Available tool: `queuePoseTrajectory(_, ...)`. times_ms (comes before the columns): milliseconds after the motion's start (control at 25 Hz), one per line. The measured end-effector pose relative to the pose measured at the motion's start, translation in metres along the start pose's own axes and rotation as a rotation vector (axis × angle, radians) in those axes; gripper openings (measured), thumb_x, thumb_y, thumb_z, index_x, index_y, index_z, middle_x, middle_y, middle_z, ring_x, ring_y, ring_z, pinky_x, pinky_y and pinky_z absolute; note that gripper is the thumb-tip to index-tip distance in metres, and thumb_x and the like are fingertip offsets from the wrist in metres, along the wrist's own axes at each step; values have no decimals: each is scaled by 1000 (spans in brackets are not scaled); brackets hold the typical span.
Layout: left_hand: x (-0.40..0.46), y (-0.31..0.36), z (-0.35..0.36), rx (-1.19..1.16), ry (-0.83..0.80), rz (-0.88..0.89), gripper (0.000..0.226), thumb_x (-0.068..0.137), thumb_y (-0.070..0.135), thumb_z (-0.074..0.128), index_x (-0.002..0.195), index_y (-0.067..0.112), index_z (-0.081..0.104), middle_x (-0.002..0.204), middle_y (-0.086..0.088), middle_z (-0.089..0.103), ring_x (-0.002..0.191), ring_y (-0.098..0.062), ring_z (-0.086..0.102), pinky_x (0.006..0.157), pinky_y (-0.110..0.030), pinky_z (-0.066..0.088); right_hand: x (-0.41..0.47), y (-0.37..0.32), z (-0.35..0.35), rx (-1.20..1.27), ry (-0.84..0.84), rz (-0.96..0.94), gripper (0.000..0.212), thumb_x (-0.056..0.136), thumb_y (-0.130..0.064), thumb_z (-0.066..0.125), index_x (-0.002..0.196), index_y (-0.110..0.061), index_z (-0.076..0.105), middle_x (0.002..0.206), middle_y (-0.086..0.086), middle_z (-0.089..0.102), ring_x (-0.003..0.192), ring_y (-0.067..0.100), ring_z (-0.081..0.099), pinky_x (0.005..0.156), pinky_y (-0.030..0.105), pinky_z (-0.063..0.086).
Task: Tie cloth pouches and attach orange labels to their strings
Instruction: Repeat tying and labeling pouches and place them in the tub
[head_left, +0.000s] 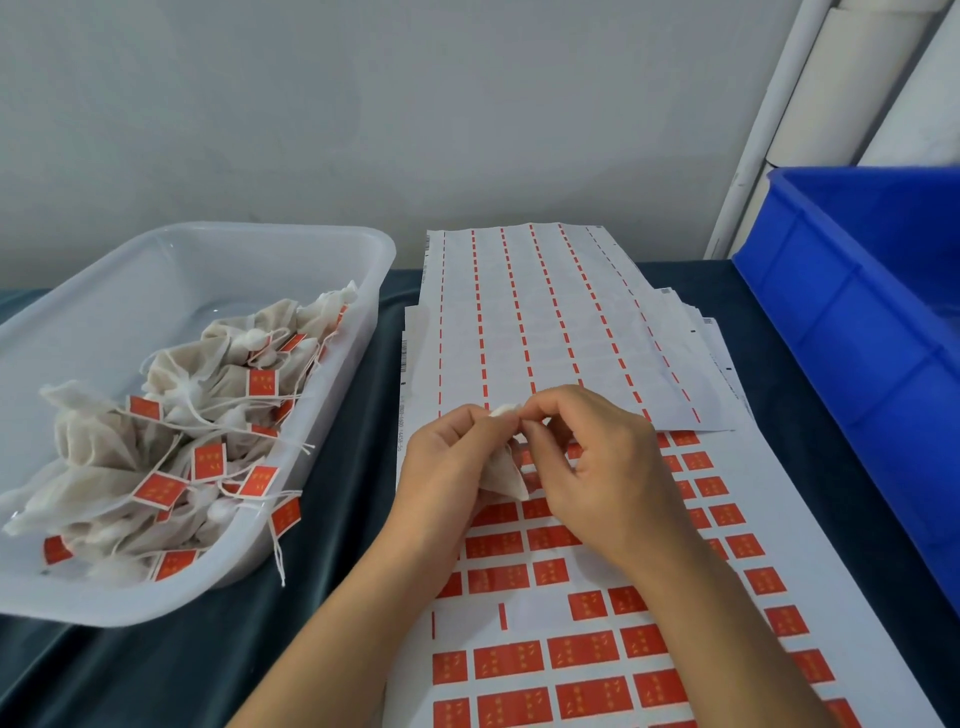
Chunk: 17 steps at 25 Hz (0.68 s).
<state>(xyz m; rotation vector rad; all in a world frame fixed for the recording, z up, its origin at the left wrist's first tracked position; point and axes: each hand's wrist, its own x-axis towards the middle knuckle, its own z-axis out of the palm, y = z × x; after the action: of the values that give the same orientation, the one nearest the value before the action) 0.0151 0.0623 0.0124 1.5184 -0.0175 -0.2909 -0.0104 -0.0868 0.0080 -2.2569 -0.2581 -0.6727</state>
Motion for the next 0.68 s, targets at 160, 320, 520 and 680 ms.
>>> queuePoseTrajectory(160,1,-1,-2,125,35,33,33,100,36,66,94,5,69,76,-12,77,73,-30,77,72,-38,65,1,-3,2,82,-3,56,9,98,-33,55,105,-28,58,87,-25,58,88,-5,65,69,-2,46)
queuePoseTrajectory(320,-2,2,-3,69,9,76,21,98,37,70,108,20,63,83,-12,79,74,-30,78,74,-43,66,1,-5,3,178,30,66,9,100,-34,49,106,-29,53,85,-25,61,83,1,68,66,10,55)
queuePoseTrajectory(520,-4,6,-4,86,-93,173,16,105,29,62,104,26,78,76,4,75,69,-10,72,72,-25,58,2,-1,2,281,98,156,6,104,-26,50,108,-23,54,76,-16,66,72,3,69,59,12,54)
queuePoseTrajectory(680,-4,9,-3,134,-103,121,28,107,27,56,94,21,80,71,7,71,61,-5,66,62,-17,53,4,-1,1,171,194,161,12,102,-33,44,105,-23,50,78,-18,65,77,-5,67,62,6,51)
